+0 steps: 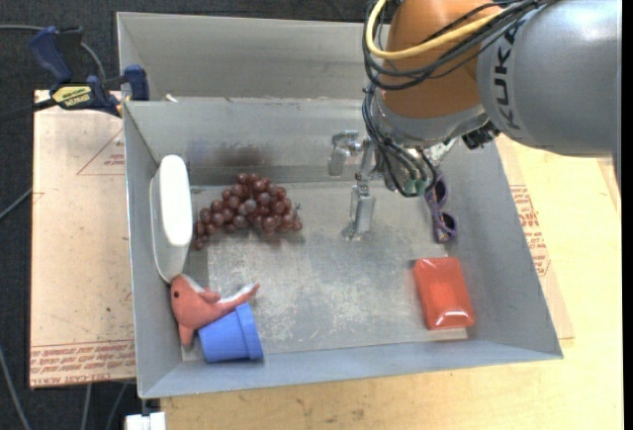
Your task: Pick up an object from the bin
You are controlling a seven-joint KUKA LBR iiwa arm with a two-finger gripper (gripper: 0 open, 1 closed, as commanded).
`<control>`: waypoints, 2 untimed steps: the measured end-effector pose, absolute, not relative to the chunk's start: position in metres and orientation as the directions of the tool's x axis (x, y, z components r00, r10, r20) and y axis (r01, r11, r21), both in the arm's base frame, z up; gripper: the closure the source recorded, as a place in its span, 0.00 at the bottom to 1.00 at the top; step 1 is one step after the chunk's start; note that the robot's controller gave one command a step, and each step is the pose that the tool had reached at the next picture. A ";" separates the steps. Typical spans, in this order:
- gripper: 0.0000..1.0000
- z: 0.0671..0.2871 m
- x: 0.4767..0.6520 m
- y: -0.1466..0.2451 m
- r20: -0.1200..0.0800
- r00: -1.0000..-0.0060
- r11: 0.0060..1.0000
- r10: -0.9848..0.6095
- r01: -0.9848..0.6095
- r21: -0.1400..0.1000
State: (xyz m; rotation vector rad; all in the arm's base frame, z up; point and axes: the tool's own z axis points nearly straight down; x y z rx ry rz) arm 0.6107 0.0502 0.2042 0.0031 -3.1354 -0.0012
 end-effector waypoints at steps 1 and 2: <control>0.00 0.209 0.612 0.050 -0.002 -1.000 1.000 -0.001 -0.001 0.001; 0.00 0.170 0.633 0.081 -0.010 -0.999 0.999 -0.043 -0.043 0.000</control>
Offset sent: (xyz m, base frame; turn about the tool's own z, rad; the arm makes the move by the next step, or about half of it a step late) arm 0.0390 0.0718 -0.0938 -0.0937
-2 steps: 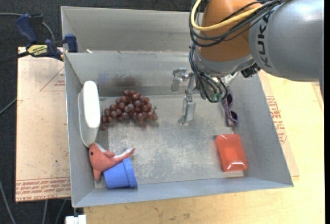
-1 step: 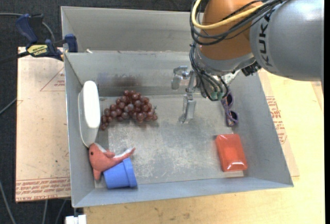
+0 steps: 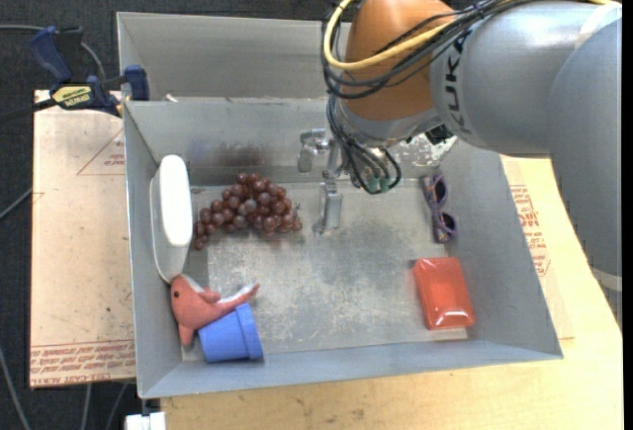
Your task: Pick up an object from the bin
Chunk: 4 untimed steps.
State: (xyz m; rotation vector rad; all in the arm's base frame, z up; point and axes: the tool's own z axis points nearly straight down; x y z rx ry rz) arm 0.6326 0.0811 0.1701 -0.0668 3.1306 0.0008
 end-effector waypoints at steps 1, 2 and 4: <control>0.00 0.111 0.624 0.112 -0.004 -1.000 1.000 -0.012 -0.012 0.003; 1.00 0.078 0.652 0.116 -0.014 -0.999 0.999 0.052 0.052 0.002; 1.00 0.118 0.642 0.111 -0.005 -0.999 0.999 0.038 0.038 0.001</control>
Offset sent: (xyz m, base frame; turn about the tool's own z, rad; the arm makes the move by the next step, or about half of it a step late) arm 0.0184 0.0348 -0.0919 0.0956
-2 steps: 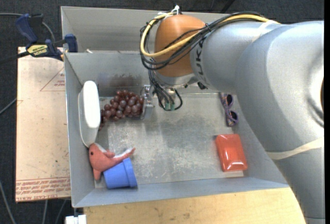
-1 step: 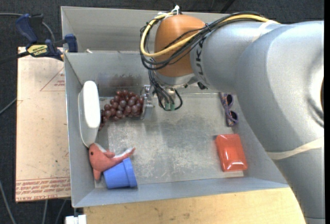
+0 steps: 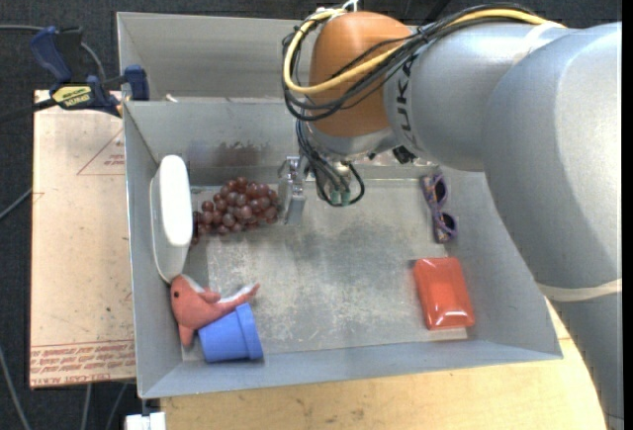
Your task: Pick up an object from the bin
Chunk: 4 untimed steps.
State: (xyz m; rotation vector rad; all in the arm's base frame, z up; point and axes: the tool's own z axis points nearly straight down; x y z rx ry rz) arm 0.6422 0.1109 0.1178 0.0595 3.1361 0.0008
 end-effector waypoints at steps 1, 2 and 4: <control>1.00 0.181 0.650 0.115 -0.015 -1.000 1.000 0.002 0.002 0.002; 1.00 0.196 0.646 0.152 -0.027 -0.996 0.997 -0.081 -0.081 0.002; 1.00 0.138 0.638 0.176 -0.015 -1.000 1.000 0.024 0.023 0.005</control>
Offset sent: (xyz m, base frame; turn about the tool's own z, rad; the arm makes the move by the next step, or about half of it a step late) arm -0.0053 0.0612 0.0492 -0.1549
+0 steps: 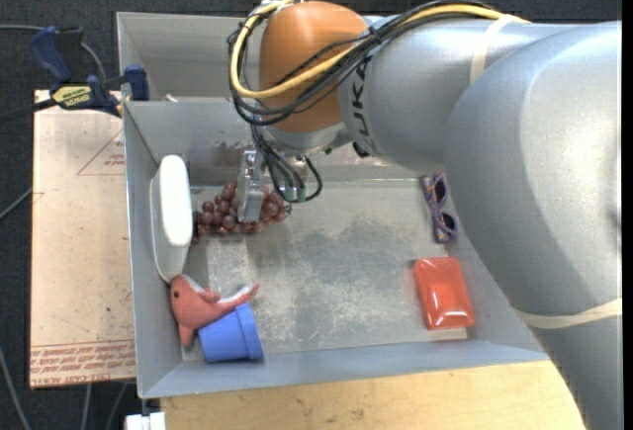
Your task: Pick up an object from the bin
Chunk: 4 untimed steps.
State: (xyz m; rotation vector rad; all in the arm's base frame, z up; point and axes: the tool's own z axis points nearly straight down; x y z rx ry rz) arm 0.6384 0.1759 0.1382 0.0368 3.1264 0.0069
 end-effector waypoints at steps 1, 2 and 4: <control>1.00 0.140 0.614 0.176 -0.011 -0.999 0.999 0.033 0.033 0.003; 0.00 0.139 0.609 0.168 -0.019 -0.979 0.979 -0.202 -0.202 0.002; 0.00 0.123 0.619 0.174 -0.024 -0.986 0.986 -0.165 -0.166 0.004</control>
Offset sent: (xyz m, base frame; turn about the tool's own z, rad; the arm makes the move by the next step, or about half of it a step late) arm -0.0282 -0.0100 -0.0002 -0.2201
